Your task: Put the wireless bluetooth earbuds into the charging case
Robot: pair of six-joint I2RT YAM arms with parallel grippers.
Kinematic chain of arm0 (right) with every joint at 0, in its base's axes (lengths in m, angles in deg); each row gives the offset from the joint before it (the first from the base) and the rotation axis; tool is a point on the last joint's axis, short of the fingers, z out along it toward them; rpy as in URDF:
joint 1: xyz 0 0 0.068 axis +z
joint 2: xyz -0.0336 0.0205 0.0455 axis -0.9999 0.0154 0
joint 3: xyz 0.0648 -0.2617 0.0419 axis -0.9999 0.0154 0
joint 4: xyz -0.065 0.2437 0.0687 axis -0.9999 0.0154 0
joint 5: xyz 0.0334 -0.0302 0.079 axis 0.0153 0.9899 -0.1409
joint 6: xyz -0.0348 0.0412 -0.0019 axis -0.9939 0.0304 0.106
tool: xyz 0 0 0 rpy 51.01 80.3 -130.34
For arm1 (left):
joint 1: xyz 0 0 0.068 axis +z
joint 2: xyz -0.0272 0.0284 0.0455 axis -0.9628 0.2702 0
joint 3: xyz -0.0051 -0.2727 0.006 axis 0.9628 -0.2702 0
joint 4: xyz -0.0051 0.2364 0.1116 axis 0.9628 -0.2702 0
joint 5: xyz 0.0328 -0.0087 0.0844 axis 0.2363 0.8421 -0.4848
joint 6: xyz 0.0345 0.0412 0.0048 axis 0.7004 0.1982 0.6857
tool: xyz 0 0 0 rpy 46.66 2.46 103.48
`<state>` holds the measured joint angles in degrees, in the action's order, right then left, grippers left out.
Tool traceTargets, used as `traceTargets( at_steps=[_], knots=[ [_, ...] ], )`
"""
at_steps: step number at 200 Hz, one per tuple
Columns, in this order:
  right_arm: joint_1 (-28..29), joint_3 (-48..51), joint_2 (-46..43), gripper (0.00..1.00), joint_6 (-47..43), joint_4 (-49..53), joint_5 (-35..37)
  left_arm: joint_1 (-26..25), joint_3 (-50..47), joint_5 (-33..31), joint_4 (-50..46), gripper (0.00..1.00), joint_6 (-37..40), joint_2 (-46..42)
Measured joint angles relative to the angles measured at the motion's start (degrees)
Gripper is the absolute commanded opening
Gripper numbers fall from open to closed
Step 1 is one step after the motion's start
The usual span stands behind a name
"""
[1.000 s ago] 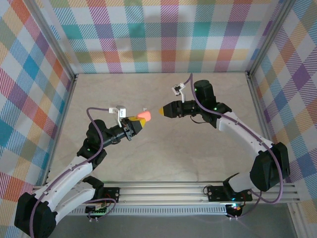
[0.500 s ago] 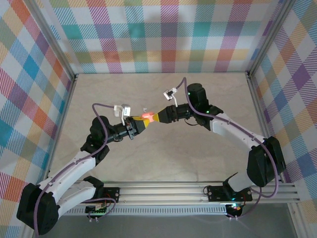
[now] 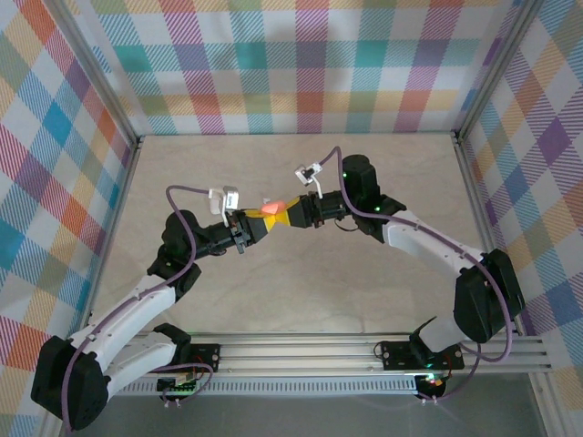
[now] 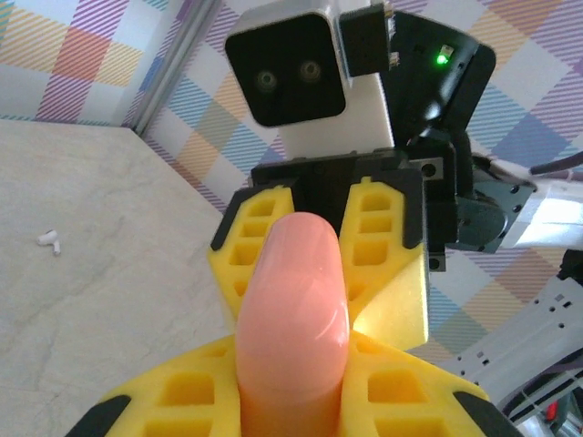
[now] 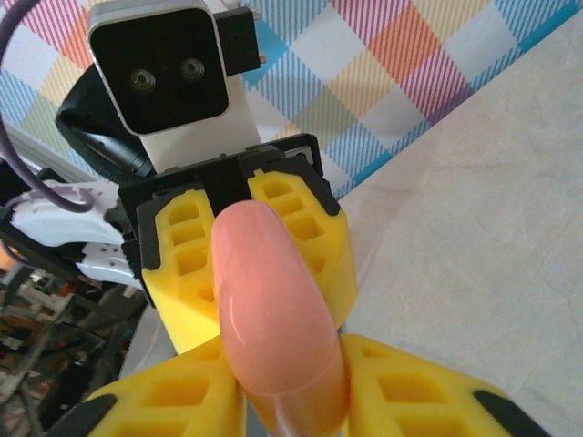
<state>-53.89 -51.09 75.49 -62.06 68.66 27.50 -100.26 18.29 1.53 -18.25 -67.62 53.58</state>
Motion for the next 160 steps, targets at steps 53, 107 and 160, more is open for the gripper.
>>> traceTargets(
  at_steps=[53,107,160],
  knots=[
    [-0.1,0.2,0.8,0.06,0.6,-2.1,-1.1,0.4,0.0,0.7,0.0,0.08,-1.0,-0.1],
    [0.1,0.2,0.9,0.00,0.3,0.1,2.6,0.6,2.5,-1.9,-8.7,0.51,2.2,-0.8],
    [0.0,-1.3,1.1,0.00,-0.5,10.6,16.4,0.6,3.9,-13.2,-22.4,0.99,6.9,-3.5]
  ],
)
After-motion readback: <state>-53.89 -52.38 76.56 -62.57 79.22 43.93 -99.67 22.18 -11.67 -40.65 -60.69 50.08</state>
